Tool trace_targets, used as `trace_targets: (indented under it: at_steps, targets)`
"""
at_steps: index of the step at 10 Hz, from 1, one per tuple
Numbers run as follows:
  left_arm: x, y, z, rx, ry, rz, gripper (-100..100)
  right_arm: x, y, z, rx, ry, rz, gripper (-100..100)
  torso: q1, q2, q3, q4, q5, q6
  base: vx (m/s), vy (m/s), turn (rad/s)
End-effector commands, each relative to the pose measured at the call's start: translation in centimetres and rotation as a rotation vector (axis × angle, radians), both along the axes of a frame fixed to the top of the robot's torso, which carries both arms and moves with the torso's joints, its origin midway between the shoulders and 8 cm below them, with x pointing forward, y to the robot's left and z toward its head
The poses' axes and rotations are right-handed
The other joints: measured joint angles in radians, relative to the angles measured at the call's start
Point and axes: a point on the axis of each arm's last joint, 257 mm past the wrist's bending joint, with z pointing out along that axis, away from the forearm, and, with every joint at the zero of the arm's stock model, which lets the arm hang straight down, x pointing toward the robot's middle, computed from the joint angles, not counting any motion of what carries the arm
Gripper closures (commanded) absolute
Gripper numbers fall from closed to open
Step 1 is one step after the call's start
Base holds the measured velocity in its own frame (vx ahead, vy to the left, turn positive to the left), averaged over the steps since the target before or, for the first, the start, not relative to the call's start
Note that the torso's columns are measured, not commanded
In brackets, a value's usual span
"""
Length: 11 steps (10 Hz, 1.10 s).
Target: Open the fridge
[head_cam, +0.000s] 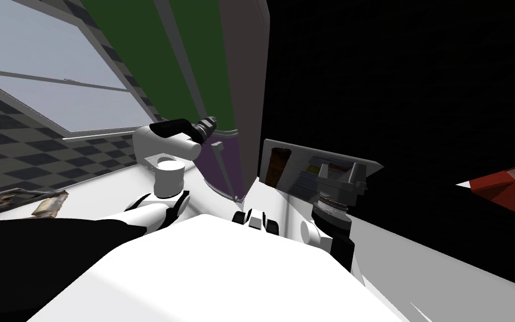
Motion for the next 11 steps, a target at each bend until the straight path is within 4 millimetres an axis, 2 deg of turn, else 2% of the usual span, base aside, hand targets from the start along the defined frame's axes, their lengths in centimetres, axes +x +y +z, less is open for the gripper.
trace_targets:
  at_steps: [1, 2, 4, 5, 8, 9, 11]
  targets:
    - [-0.5, -2.4, 0.2, -0.005, -0.001, -0.064, 100, 0.0, 0.0, 0.0, 0.0, 0.0, 0.0, 0, 0.005, 0.005, 0.003, 0.003, 0.0, 0.001, -0.184, 0.243, -0.092]
    - [-0.5, -2.4, 0.2, -0.005, -0.001, -0.064, 100, 0.0, 0.0, 0.0, 0.0, 0.0, 0.0, 0, 0.009, 0.01, 0.006, 0.005, 0.001, -0.001, -0.204, 0.21, -0.068]
    - [-1.1, -4.9, 0.3, -0.007, -0.001, -0.128, 100, 0.0, 0.0, 0.0, 0.0, 0.0, 0.0, 0, 0.013, 0.005, 0.002, 0.007, 0.001, -0.006, -0.221, 0.282, -0.058]
    - [-1.1, -4.9, 0.3, -0.007, -0.001, -0.128, 100, 0.0, 0.0, 0.0, 0.0, 0.0, 0.0, 0, 0.015, 0.004, 0.0, 0.008, 0.002, -0.007, -0.23, 0.201, -0.044]
    - [-2.3, -8.5, 0.5, -0.006, -0.001, -0.224, 100, 0.0, 0.0, 0.0, 0.0, 0.0, 0.0, 0, 0.014, 0.002, -0.001, 0.009, 0.001, -0.007, -0.232, 0.256, -0.047]
    - [-2.3, -8.5, 0.5, -0.006, -0.001, -0.224, 100, 0.0, 0.0, 0.0, -0.001, 0.0, 0.0, 0, 0.016, 0.005, 0.001, 0.007, 0.002, -0.006, -0.219, 0.255, -0.062]
    - [-3.2, -10.8, 0.6, -0.002, -0.001, -0.289, 100, 0.0, 0.0, 0.0, 0.0, 0.0, 0.0, 0, 0.009, 0.001, -0.002, 0.009, -0.001, -0.007, -0.22, 0.243, -0.035]
